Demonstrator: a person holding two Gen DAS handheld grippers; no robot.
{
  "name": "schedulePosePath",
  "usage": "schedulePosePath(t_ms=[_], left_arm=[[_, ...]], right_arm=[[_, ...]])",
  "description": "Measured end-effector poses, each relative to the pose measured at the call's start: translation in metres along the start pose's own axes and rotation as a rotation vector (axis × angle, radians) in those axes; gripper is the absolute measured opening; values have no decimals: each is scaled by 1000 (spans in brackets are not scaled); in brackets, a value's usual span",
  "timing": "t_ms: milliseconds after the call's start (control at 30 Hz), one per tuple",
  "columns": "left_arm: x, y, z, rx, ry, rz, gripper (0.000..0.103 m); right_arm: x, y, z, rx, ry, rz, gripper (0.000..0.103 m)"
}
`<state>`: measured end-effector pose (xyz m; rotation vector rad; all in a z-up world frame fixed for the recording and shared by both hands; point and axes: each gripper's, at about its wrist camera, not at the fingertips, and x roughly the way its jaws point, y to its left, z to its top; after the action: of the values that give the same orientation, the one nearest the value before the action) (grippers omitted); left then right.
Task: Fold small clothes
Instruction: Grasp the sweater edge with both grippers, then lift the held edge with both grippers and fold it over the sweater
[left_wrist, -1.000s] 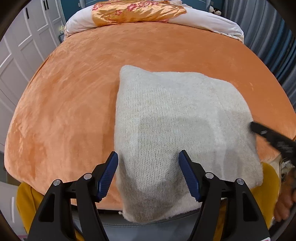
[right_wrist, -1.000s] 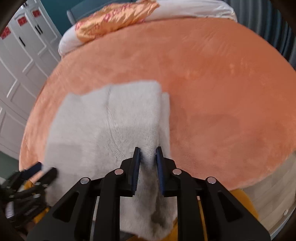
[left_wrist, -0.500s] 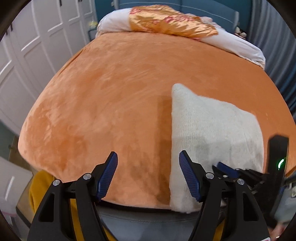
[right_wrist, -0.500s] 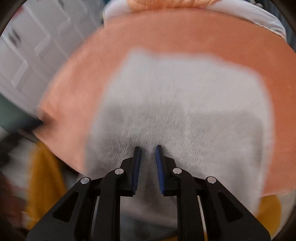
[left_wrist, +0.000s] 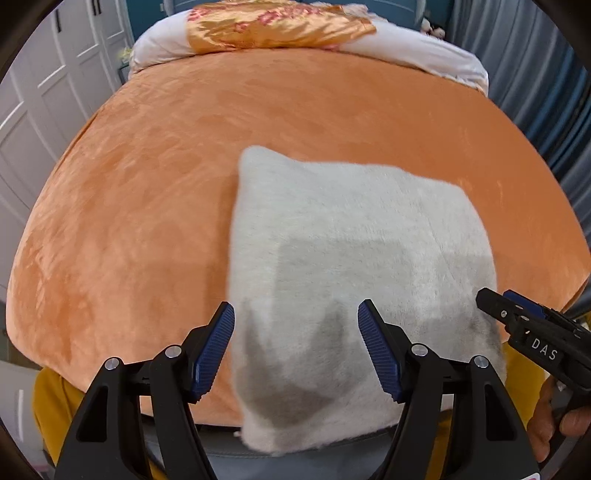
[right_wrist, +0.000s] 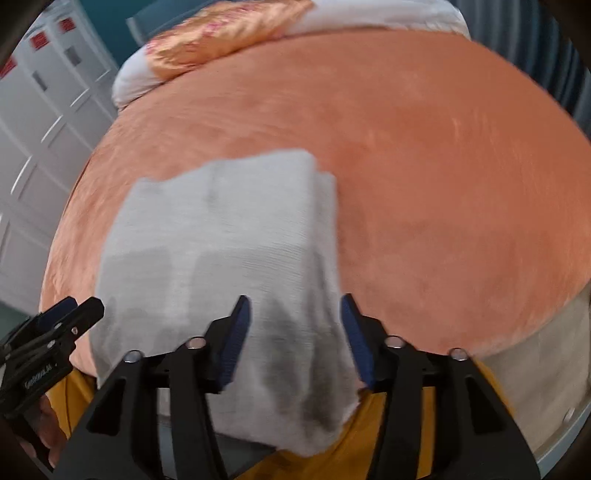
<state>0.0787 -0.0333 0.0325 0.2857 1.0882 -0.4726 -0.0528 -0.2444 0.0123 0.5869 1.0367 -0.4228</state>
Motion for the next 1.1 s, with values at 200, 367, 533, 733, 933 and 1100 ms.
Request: schedulePosePath(t_ms=[200,367,533,733,933,1100], left_arm=[[22,-3,-1,-1,57,35,83],[33,1,-1,-28,78,23,88],[43,-2,3,-34,86,20,95],[57,0,9,-31,88,-10,98],[67,7,10,-55,82,-81,98],[69,17,10,-85,102,-180,97]], right_arm=[[26,-14,-11,42,45,63,71],[38,-24,-9,113,67,178,71],[44,-31,-9,146,77,265,71],[47,-37,-8,130,82,302,73],[52,-37,2,124,85,318,73],[50,-35,2,126,87,330,56]])
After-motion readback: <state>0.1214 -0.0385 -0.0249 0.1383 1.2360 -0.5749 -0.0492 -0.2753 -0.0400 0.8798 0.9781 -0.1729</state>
